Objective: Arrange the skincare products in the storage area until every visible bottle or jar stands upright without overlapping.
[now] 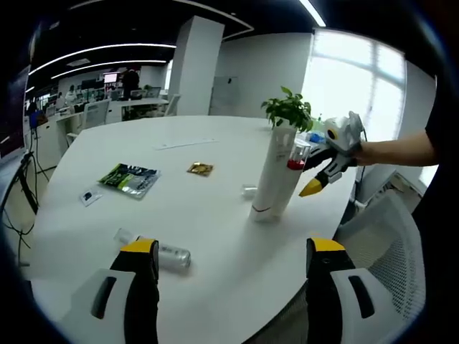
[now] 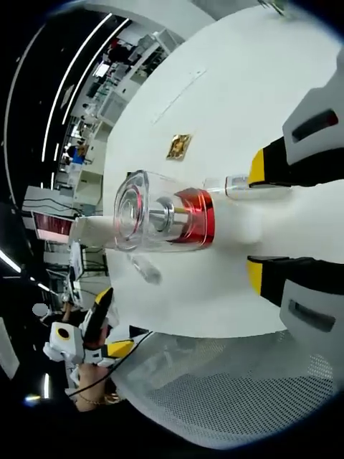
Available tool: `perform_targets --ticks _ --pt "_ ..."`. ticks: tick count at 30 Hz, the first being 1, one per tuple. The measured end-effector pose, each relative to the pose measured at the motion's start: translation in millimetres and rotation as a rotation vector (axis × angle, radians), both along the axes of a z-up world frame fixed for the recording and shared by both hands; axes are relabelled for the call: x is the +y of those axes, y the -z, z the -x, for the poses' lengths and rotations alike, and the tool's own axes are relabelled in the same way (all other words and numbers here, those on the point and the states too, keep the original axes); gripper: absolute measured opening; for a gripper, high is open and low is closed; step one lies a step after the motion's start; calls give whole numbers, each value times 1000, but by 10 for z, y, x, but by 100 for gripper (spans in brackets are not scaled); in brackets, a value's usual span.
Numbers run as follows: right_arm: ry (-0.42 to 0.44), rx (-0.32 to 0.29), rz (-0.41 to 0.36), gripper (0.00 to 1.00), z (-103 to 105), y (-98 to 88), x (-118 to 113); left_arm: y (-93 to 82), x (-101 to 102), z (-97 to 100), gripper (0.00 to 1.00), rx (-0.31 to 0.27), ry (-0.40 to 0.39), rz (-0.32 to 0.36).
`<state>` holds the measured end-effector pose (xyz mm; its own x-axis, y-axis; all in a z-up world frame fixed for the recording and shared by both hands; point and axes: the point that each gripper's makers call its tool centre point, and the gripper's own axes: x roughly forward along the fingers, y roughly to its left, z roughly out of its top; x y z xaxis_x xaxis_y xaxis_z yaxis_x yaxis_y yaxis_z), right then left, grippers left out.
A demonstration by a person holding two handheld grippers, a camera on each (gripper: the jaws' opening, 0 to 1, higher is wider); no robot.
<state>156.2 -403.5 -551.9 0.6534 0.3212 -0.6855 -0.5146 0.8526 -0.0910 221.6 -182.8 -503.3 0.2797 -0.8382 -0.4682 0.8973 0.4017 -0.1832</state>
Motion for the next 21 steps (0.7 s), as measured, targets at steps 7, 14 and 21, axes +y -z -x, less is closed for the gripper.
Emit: perform_targets --ticks 7,14,21 --pt "96 7 -9 63 180 -15 41 -22 97 6 77 -9 -9 -2" --pt "228 23 -39 80 342 -83 56 -83 152 -18 77 -30 -15 10" --pt "394 53 -127 98 511 -169 79 -128 237 -39 75 -34 -28 10"
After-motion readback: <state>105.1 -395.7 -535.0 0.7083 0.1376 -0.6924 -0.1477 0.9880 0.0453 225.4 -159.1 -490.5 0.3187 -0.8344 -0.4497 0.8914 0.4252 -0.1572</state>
